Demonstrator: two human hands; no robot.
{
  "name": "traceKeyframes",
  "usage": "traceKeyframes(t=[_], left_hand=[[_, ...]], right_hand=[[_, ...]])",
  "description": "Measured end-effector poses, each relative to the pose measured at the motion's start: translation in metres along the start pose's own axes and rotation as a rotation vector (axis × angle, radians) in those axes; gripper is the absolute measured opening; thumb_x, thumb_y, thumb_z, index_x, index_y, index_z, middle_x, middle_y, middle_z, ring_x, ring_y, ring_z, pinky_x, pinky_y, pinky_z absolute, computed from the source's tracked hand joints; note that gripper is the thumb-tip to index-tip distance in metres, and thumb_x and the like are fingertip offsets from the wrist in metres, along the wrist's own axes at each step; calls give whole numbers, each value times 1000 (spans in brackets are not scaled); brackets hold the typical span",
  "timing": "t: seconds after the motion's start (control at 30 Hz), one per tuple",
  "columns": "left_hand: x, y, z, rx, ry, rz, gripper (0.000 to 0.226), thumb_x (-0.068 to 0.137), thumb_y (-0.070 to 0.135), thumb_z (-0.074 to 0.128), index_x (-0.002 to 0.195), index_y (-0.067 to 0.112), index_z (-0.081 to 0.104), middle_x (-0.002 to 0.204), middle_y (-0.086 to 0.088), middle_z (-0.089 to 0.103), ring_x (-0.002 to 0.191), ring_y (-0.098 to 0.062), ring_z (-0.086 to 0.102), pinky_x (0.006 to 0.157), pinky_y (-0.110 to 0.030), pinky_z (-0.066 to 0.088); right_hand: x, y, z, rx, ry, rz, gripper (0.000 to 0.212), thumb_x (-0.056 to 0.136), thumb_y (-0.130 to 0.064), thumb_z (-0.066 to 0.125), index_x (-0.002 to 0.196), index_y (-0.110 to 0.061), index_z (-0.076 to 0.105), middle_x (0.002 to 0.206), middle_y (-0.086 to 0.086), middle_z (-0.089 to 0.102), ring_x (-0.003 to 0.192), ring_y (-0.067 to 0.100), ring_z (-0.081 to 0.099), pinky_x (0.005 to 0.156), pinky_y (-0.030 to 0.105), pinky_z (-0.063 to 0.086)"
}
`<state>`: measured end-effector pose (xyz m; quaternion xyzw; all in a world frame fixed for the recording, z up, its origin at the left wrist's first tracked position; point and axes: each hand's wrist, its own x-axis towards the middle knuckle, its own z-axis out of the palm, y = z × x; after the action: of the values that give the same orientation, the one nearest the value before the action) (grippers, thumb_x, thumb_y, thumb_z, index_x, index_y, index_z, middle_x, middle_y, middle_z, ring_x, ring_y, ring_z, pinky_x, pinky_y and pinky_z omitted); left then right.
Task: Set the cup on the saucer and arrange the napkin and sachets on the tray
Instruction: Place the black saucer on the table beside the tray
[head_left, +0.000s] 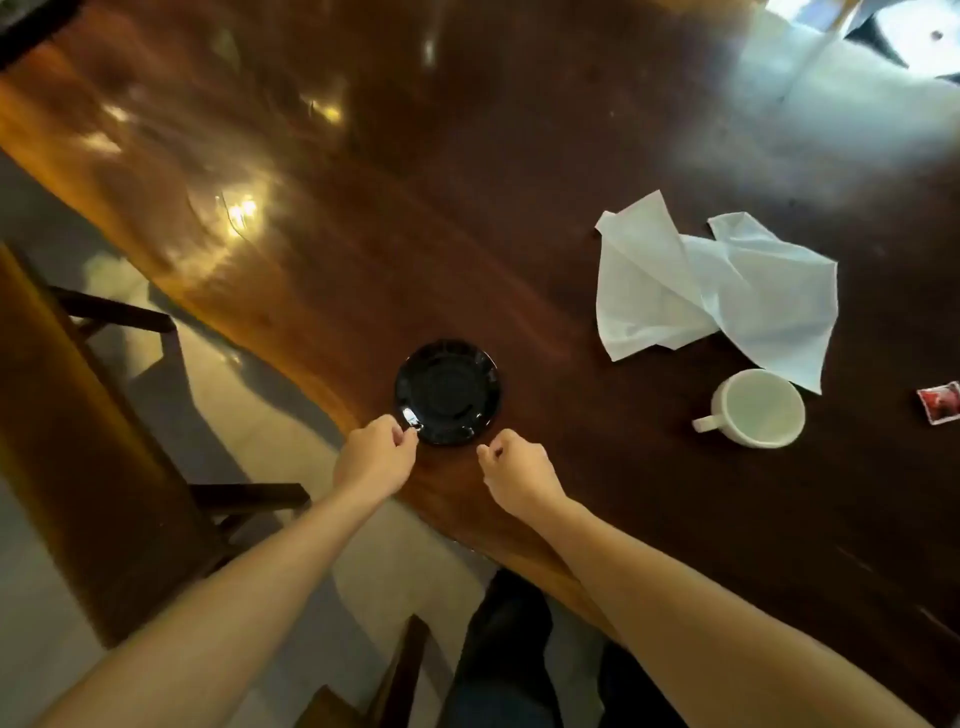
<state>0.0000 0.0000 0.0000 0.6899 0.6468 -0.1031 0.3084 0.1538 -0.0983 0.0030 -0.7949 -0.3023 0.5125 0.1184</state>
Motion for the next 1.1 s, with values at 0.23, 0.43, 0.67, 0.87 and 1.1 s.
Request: traceKeyframes(t=[0.23, 0.43, 0.67, 0.87, 1.1], left_hand=[[33, -4, 10, -167, -32, -104, 31, 99, 49, 49, 85, 23, 56, 86, -3, 68, 81, -24, 67, 75, -41, 61], [43, -2, 22, -201, -54, -153, 27, 101, 44, 51, 93, 19, 55, 80, -2, 65, 72, -21, 67, 69, -35, 62], [56, -3, 27, -326, -113, -174, 25, 102, 31, 55, 94, 8, 58, 80, -9, 70, 64, -22, 67, 64, -36, 63], [52, -2, 29, -382, -142, -201, 23, 100, 26, 58, 96, 4, 58, 80, -12, 69, 65, -23, 67, 73, -42, 64], [29, 15, 26, -375, -205, -141, 16, 100, 24, 59, 96, 8, 60, 82, -12, 70, 66, -22, 69, 63, -35, 63]], right_hand=[[35, -12, 18, 363, -60, 164, 27, 104, -38, 46, 114, -15, 56, 88, 3, 72, 60, 16, 69, 53, 28, 57], [46, -11, 26, 625, -114, 281, 41, 105, -33, 45, 139, -11, 44, 91, 6, 73, 59, 16, 67, 49, 25, 50], [55, -14, 31, 807, -57, 317, 24, 106, -23, 46, 127, -12, 51, 98, 13, 72, 60, 18, 68, 47, 24, 49], [56, -10, 30, 844, 33, 351, 9, 105, -15, 47, 98, -12, 51, 89, 13, 68, 55, 15, 64, 49, 25, 49], [35, 8, 14, 830, 51, 323, 12, 104, -17, 48, 114, -14, 54, 94, 13, 70, 58, 15, 65, 48, 24, 52]])
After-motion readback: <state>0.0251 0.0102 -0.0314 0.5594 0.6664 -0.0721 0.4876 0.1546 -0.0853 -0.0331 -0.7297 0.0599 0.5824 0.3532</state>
